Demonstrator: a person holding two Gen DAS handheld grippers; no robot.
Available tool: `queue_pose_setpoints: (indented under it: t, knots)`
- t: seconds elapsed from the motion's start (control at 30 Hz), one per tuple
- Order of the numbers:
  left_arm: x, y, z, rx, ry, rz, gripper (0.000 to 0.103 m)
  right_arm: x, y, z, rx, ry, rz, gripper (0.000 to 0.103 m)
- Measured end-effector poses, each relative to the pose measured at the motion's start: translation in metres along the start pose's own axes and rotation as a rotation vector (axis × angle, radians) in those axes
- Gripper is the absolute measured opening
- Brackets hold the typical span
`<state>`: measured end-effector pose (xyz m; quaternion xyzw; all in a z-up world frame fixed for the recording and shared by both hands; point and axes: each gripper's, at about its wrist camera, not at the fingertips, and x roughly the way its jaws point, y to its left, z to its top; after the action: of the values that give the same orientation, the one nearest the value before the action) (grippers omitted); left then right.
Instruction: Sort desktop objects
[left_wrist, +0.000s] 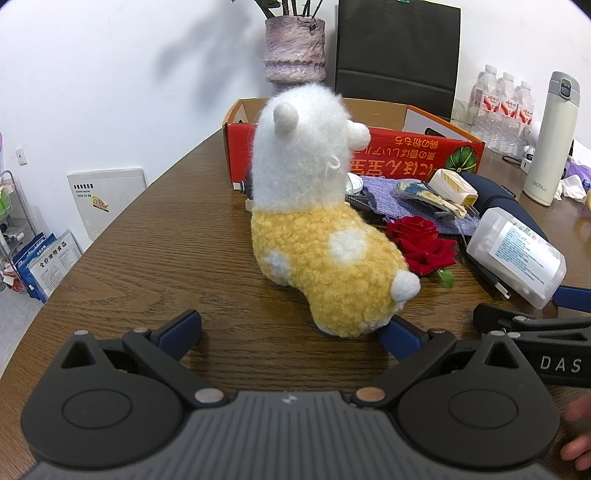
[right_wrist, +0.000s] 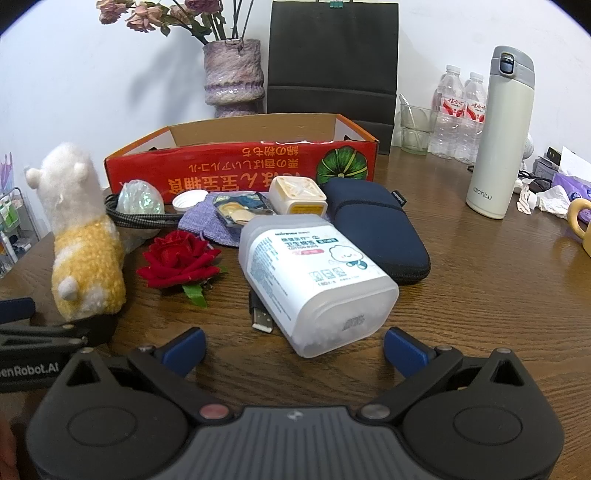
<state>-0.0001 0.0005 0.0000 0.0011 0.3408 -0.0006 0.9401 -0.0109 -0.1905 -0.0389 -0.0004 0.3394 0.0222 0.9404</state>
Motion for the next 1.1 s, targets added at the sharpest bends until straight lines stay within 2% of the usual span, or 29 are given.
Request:
queue_pose_setpoints:
  t: [1.1]
  knots:
    - [0.0000, 0.0000, 0.0000, 0.001, 0.001, -0.002, 0.103, 0.0021, 0.0008, 0.0015, 0.008, -0.002, -0.009, 0.103]
